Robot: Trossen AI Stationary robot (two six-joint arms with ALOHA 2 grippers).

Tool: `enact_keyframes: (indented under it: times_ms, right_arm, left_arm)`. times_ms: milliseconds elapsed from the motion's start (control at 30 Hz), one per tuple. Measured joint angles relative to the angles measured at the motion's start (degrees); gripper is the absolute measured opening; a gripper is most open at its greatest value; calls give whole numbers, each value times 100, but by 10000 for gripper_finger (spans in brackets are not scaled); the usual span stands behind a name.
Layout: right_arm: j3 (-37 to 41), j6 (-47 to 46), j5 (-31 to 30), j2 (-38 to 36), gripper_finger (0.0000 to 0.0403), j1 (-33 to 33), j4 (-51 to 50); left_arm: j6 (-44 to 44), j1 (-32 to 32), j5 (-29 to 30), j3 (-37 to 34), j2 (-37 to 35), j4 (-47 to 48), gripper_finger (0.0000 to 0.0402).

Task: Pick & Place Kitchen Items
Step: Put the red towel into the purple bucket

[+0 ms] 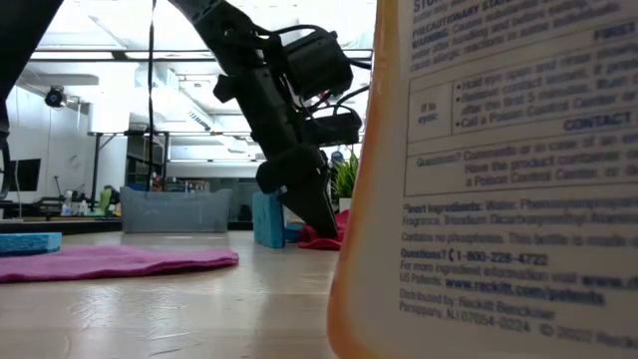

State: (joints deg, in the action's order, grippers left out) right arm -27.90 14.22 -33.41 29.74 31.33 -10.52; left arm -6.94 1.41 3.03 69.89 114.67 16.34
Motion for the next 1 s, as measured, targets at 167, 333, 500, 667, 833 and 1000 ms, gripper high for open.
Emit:
enact_keyframes:
  times_ms: [167,333,500,667,833,1000]
  right_arm:
    - [0,0,0,0,186,0,0]
    - [0,-2,0,0,187,0,-2]
    - [-2,-2,0,2,187,0,-18]
    - [-2,-2,0,2,187,0,-20]
    - [-2,-4,18,2,187,0,-23]
    - [-2,-47,148,17,187,0,-23]
  left_arm:
    - [-1,-68,1,0,-9,-122,139]
    - [-31,-133,2,0,-11,-177,33]
    - [-31,-144,2,0,-18,-191,10]
    - [-5,-149,26,-4,-127,-192,4]
    - [-7,-149,137,-4,-481,-224,2]
    - [-43,-153,344,-4,-946,-368,1]
